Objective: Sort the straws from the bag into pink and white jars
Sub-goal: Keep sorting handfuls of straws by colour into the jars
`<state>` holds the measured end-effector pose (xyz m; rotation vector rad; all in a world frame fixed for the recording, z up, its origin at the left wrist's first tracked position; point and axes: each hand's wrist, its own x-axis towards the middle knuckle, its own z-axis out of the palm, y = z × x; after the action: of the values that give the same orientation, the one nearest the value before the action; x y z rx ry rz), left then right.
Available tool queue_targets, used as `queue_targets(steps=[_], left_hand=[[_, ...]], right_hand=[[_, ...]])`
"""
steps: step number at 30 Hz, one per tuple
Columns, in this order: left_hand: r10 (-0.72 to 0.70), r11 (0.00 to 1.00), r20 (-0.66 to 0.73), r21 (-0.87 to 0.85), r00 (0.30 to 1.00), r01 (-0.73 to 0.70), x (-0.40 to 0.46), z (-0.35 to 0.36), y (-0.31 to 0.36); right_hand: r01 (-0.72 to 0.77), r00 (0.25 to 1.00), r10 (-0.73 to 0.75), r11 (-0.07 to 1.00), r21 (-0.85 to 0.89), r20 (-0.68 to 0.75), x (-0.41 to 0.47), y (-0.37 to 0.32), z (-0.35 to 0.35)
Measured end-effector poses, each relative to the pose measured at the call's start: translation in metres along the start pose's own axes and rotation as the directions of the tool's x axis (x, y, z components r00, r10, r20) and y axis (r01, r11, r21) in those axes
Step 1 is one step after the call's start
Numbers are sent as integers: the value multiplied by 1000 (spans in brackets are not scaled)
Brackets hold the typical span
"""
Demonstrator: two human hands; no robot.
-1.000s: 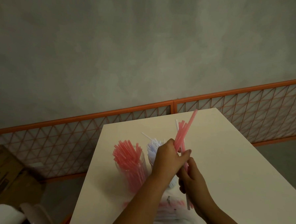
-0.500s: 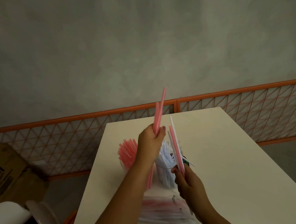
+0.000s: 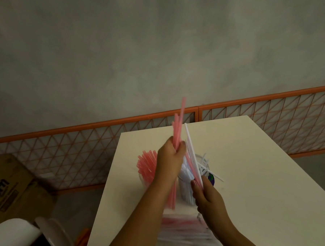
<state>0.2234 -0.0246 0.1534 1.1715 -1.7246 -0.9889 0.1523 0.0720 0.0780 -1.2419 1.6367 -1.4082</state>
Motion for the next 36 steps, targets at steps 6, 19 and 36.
queue_targets(steps=[6, 19, 36], left_hand=[[-102, 941, -236, -338, 966, 17, 24, -42, 8], [-79, 914, -395, -396, 915, -91, 44, -58, -27], [-46, 991, -413, -131, 910, -9, 34, -45, -58]], right_hand=[[-9, 1000, 10, 1000, 28, -28, -2, 2, 4], [-46, 992, 72, 972, 230, -104, 5, -1, 12], [17, 988, -118, 738, -675, -103, 66, 8, -32]])
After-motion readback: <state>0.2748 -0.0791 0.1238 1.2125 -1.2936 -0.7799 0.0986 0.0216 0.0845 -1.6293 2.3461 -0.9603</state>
